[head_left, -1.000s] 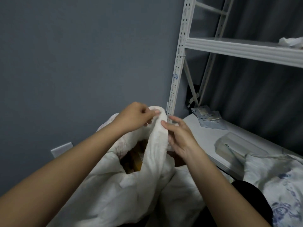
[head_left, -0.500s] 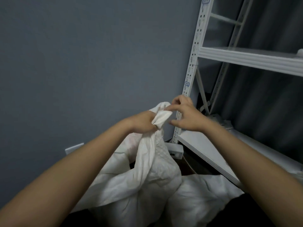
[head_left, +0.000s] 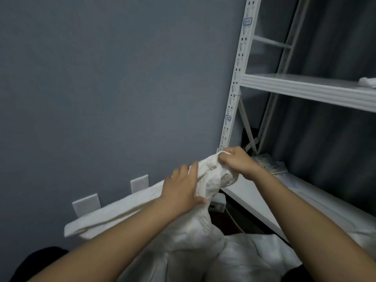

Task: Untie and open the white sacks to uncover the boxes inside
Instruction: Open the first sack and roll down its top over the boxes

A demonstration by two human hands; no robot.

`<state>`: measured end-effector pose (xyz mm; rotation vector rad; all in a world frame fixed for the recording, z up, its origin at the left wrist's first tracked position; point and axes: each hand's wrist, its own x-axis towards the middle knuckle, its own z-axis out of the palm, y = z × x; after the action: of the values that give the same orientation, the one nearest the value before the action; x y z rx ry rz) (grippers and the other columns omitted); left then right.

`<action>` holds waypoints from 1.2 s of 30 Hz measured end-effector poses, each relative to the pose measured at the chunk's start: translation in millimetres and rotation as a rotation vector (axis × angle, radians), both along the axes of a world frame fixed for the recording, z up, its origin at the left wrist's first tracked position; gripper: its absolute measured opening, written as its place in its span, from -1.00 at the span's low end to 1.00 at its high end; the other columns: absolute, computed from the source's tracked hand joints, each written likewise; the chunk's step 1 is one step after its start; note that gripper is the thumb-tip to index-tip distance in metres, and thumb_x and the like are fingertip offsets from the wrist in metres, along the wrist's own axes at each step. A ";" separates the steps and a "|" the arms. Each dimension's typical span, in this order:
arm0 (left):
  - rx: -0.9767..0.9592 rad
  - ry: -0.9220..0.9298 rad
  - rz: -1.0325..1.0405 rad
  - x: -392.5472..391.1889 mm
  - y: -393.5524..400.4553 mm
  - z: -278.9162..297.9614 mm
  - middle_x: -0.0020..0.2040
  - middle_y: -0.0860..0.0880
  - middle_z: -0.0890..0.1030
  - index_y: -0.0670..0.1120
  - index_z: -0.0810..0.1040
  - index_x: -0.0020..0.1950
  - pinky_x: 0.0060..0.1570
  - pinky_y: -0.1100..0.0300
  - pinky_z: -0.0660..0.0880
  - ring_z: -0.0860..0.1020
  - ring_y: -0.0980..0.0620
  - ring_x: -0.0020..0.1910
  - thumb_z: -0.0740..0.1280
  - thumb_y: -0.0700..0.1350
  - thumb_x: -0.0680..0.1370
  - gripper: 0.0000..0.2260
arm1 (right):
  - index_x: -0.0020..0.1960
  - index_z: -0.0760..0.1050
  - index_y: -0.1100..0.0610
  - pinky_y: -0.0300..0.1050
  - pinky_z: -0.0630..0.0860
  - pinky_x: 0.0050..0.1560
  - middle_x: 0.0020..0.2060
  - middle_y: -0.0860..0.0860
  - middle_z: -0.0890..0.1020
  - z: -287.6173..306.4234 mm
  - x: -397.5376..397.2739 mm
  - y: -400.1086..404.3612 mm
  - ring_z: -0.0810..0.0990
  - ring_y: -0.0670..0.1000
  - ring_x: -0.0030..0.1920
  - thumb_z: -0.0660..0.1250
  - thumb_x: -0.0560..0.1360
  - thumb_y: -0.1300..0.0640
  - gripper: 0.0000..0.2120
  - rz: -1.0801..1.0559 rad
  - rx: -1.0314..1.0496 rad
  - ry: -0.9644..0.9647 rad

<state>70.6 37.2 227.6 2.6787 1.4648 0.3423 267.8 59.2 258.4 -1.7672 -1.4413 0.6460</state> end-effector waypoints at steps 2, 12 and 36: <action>0.109 0.054 -0.006 -3.5 18.6 0.5 0.39 -0.11 0.33 -0.07 0.02 0.52 0.25 0.02 0.32 0.34 -0.16 0.34 0.31 0.18 0.51 -0.26 | -0.31 0.32 0.15 -0.20 0.21 -0.40 -0.42 0.03 0.34 0.9 4.6 -0.6 0.32 -0.03 -0.38 0.23 0.44 0.25 -0.84 0.025 -0.070 0.029; -0.160 -0.268 -0.286 -13.3 88.6 21.3 -0.03 0.00 0.58 -0.15 0.53 0.05 -0.01 0.16 0.44 0.55 -0.02 0.01 0.09 -0.01 0.50 -0.68 | 0.15 0.43 -0.01 -0.23 0.41 -0.06 0.07 -0.05 0.50 -3.4 24.8 -22.4 0.49 -0.08 -0.01 0.21 0.57 0.24 -0.78 0.280 -0.177 -0.052; -0.080 -0.137 -0.362 -30.2 73.3 33.3 -0.17 0.15 0.54 0.06 0.43 0.04 -0.20 0.17 0.39 0.49 0.10 -0.19 0.22 0.38 0.38 -0.54 | 0.39 0.35 -0.11 0.03 0.51 -0.06 0.07 0.01 0.59 -32.3 -20.1 -26.7 0.56 0.09 0.01 0.04 0.53 0.15 -0.54 0.344 0.257 -0.564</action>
<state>40.5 110.5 260.9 2.7190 0.9135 0.4183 247.6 32.5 226.0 -1.5736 -2.1338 0.1061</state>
